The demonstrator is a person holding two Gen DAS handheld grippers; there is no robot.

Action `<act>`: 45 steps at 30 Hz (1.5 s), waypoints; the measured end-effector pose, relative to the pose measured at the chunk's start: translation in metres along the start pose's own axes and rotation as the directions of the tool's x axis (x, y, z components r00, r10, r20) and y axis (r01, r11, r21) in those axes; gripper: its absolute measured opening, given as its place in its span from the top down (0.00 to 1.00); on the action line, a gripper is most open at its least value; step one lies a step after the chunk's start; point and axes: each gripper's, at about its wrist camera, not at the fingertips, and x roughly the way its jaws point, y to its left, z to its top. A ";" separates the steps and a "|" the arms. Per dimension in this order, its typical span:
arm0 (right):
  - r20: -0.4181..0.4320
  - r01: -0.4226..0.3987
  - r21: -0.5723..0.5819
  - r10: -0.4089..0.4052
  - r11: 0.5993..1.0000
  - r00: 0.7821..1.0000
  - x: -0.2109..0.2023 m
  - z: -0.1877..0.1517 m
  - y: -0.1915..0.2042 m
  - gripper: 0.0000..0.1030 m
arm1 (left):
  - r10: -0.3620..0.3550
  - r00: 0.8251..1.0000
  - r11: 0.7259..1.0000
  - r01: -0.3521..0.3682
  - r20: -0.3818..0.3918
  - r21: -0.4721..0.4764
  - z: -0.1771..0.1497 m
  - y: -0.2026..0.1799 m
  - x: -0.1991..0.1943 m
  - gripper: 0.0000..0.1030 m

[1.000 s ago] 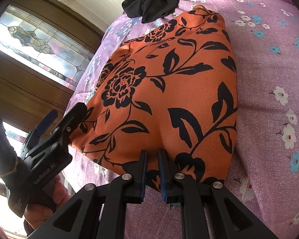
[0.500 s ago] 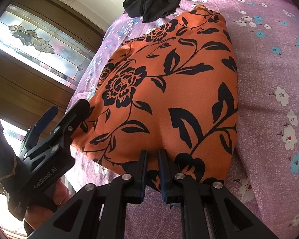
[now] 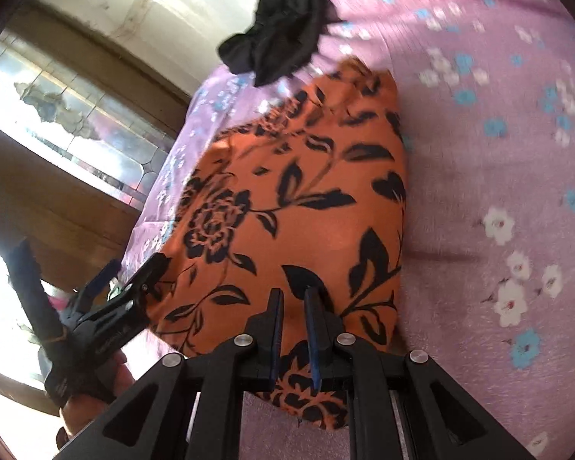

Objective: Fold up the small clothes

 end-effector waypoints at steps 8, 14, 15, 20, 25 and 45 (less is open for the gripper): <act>0.042 -0.016 0.035 0.015 0.999 0.999 -0.001 0.026 0.002 0.84 | -0.083 0.996 0.994 0.081 -0.019 -0.075 0.012 0.013 0.008 0.00; 0.131 0.021 0.099 -0.034 0.995 0.991 0.011 0.064 -0.006 0.84 | -0.146 0.989 0.976 0.138 -0.034 -0.170 0.031 0.020 0.019 0.00; 0.119 0.021 0.103 -0.033 0.994 0.992 0.019 0.069 -0.006 0.84 | -0.151 0.987 0.975 0.141 -0.047 -0.173 0.033 0.017 0.024 0.00; 0.098 0.038 0.077 -0.046 0.996 0.994 0.041 0.076 -0.009 0.83 | -0.189 0.971 0.975 0.168 -0.149 -0.143 0.035 0.002 0.056 0.00; 0.081 0.019 0.089 -0.026 0.996 0.996 0.029 0.079 -0.010 0.83 | -0.258 0.956 0.943 0.216 -0.142 -0.255 0.036 0.021 0.055 0.00; -0.003 -0.025 0.069 0.025 0.997 1.000 0.001 0.055 0.000 0.73 | -0.200 0.979 0.959 0.188 -0.035 -0.212 0.033 0.046 0.031 0.00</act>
